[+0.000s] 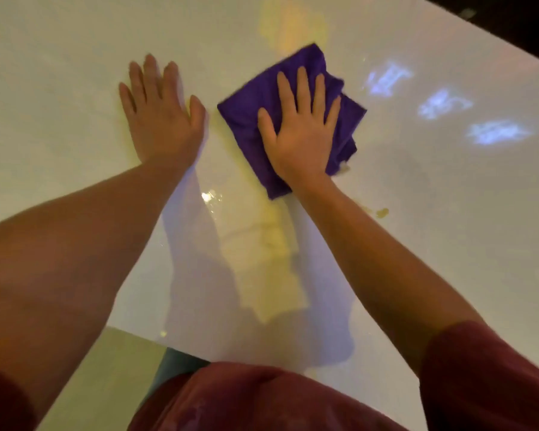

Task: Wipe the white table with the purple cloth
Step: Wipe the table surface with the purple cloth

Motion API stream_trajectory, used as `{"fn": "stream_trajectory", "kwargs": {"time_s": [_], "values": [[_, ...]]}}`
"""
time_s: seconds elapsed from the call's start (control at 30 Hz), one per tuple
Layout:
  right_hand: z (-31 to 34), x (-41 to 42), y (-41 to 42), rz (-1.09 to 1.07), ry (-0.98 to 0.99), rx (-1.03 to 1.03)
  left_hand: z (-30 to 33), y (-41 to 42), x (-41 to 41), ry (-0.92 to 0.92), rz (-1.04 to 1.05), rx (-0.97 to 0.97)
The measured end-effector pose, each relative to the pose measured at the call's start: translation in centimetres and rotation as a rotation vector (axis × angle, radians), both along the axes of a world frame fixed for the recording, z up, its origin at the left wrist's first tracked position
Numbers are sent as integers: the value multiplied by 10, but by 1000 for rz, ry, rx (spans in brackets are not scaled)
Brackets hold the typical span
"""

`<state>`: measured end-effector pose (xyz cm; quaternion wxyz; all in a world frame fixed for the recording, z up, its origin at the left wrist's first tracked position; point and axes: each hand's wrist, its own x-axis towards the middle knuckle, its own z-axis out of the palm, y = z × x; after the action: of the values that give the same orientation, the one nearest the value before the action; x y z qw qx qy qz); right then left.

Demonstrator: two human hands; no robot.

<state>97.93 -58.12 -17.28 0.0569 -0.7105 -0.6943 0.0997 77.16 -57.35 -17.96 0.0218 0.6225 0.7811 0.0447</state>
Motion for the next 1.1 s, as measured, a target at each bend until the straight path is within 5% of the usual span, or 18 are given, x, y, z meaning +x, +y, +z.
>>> {"fn": "stream_trajectory", "kwargs": {"time_s": [0.2, 0.47, 0.67, 0.93, 1.1], "values": [[-2, 97, -120, 17, -11, 14, 9, -9, 11, -8, 47, -54], [4, 131, -12, -107, 55, -16, 12, -57, 146, -58, -48, -99], [2, 166, 16, -103, 56, -15, -2, -53, 148, 0, 10, -45], [0, 190, -141, -322, -7, 56, 4, -51, 152, -42, 20, -61], [-4, 146, -235, -215, -14, 67, 4, -50, 152, -34, 20, -82]]}}
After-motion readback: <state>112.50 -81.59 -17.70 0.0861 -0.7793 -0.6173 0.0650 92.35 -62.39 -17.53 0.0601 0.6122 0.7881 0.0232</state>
